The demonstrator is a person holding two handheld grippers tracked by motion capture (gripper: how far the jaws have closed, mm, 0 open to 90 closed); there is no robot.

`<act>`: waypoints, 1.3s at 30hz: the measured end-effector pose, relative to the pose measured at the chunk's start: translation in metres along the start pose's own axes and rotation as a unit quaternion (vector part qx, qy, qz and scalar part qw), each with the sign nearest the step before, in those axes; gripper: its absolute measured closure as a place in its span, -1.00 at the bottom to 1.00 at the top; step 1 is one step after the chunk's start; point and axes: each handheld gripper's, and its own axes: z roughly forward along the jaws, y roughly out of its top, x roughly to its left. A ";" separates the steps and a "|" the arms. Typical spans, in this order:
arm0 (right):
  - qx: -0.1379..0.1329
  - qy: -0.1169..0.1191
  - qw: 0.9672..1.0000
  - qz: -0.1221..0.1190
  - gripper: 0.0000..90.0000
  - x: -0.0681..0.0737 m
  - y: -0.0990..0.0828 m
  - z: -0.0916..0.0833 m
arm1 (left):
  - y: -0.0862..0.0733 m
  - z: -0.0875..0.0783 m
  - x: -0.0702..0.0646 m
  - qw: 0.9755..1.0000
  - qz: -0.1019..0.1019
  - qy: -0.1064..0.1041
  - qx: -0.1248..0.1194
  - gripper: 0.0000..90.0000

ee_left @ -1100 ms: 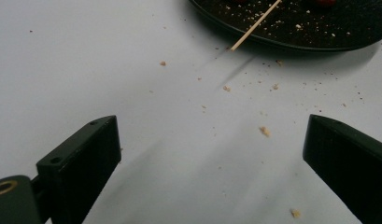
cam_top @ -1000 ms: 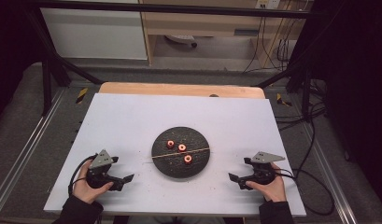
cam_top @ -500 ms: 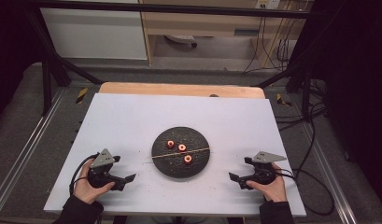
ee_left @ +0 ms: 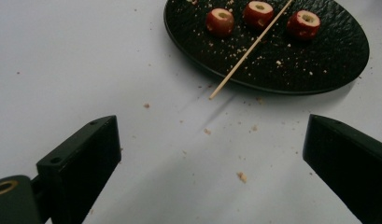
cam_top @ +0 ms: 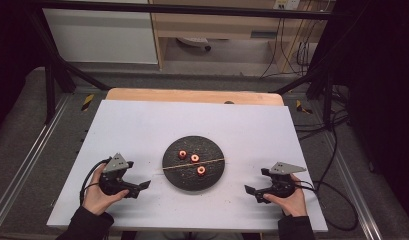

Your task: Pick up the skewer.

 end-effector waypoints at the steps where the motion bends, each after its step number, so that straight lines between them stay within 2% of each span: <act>1: -0.001 0.000 1.000 0.001 -0.93 0.000 0.000 0.000 | 0.002 0.001 -0.001 1.000 0.001 0.000 0.000 -0.91; 7: -0.001 0.000 1.000 0.002 -0.92 0.001 0.000 0.000 | 0.016 0.009 -0.006 1.000 0.003 0.008 0.000 -0.80; 11: -0.001 0.001 1.000 0.003 -0.91 0.001 0.001 -0.001 | 0.022 0.013 -0.008 1.000 0.003 0.010 0.002 -0.65; 16: -0.001 0.001 1.000 0.002 -0.90 0.000 0.001 -0.002 | 0.031 0.022 -0.013 1.000 0.017 0.013 0.013 -0.46; 21: -0.001 0.001 1.000 0.001 -0.90 0.000 0.001 -0.002 | 0.036 0.028 -0.017 1.000 0.018 0.012 0.022 -0.17; 22: -0.001 0.001 1.000 0.001 -0.90 0.000 0.001 -0.002 | 0.038 0.030 -0.018 0.999 0.018 0.013 0.024 -0.17; 23: -0.001 0.001 1.000 0.002 -0.90 0.000 0.001 -0.001 | 0.040 0.034 -0.019 0.999 0.013 0.015 0.029 -0.04; 24: 0.000 0.001 1.000 0.002 -0.90 0.000 0.001 -0.001 | 0.042 0.035 -0.019 0.999 0.010 0.013 0.030 0.01; 31: 0.000 0.002 1.000 0.001 -0.90 0.000 0.000 -0.001 | 0.050 0.045 -0.021 0.999 -0.001 0.018 0.033 0.34; 34: 0.000 0.002 1.000 0.001 -0.89 0.001 0.000 -0.001 | 0.052 0.049 -0.021 0.999 -0.015 0.013 0.031 0.47; 39: 0.000 0.002 1.000 -0.001 -0.89 0.000 0.000 0.000 | 0.053 0.055 -0.020 0.999 -0.017 0.020 0.027 0.66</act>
